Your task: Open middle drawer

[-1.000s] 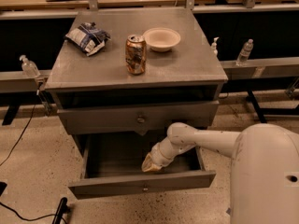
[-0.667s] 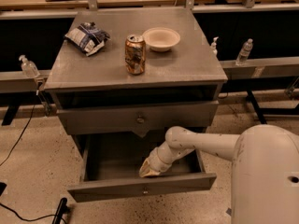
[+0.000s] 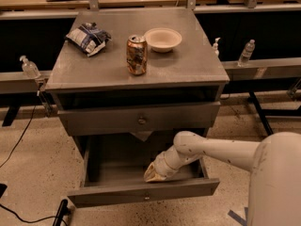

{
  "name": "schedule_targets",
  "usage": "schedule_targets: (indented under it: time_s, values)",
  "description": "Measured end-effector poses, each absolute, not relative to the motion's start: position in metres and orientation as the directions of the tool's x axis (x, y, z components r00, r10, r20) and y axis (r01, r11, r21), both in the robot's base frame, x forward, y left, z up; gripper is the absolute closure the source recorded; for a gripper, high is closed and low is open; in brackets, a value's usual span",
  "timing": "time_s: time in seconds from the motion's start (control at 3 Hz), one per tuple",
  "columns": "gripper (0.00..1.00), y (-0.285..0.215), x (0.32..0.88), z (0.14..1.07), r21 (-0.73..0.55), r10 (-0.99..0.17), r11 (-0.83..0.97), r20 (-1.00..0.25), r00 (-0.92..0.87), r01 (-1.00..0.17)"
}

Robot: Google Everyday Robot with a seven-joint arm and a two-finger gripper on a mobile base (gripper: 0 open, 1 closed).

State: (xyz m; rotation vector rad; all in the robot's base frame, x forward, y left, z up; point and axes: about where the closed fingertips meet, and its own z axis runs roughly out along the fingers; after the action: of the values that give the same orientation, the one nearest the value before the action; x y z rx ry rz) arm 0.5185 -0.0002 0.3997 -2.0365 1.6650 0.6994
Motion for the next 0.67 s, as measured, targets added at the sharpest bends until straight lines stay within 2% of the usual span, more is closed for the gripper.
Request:
schedule_targets:
  time_s: [0.67]
  values:
    - [1.0, -0.073, 0.506, 0.479, -0.194, -0.729, 0.039, -0.676, 0.105, -0.98]
